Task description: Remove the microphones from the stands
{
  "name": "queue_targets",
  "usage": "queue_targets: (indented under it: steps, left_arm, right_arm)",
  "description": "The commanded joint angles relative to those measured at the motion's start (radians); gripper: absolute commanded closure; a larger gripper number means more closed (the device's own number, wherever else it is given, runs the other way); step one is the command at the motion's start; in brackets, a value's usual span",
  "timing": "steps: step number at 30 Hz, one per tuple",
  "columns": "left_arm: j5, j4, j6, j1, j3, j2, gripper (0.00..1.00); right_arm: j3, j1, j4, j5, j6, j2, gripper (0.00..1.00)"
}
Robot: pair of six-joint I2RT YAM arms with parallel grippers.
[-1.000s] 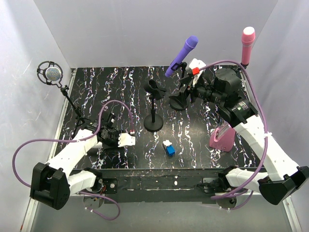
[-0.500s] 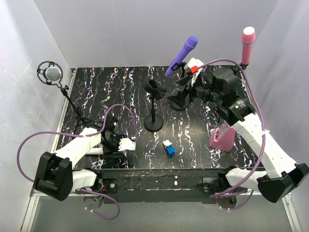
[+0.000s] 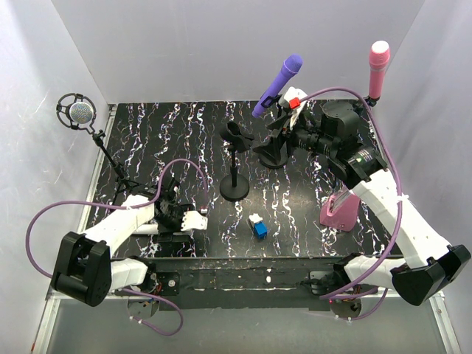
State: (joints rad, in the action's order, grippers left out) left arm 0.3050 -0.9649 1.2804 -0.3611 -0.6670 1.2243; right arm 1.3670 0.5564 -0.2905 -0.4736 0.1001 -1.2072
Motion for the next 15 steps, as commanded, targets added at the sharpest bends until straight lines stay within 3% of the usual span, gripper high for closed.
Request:
queue_targets:
  steps: [1,5,8,11,15]
  left_arm:
    - [0.045,-0.033,0.01,0.005,-0.074,-0.048,0.29]
    - [0.071,-0.155,-0.024,0.005,-0.213,-0.123,0.23]
    - [0.137,-0.149,-0.076,0.004,-0.31,-0.181,0.19]
    - [0.213,-0.034,-0.25,-0.009,-0.405,-0.174,0.18]
    - [0.298,0.205,-0.618,-0.016,-0.554,-0.091,0.17]
  right_arm:
    - [0.058,-0.004,0.002,-0.007,-0.004,-0.005,0.14]
    - [0.132,-0.003,-0.073,-0.011,0.047,-0.037,0.14]
    - [0.173,-0.004,-0.131,-0.014,0.101,-0.046,0.13]
    - [0.21,-0.004,-0.185,-0.017,0.13,-0.06,0.13]
    - [0.302,-0.004,-0.28,-0.063,0.157,-0.11,0.11]
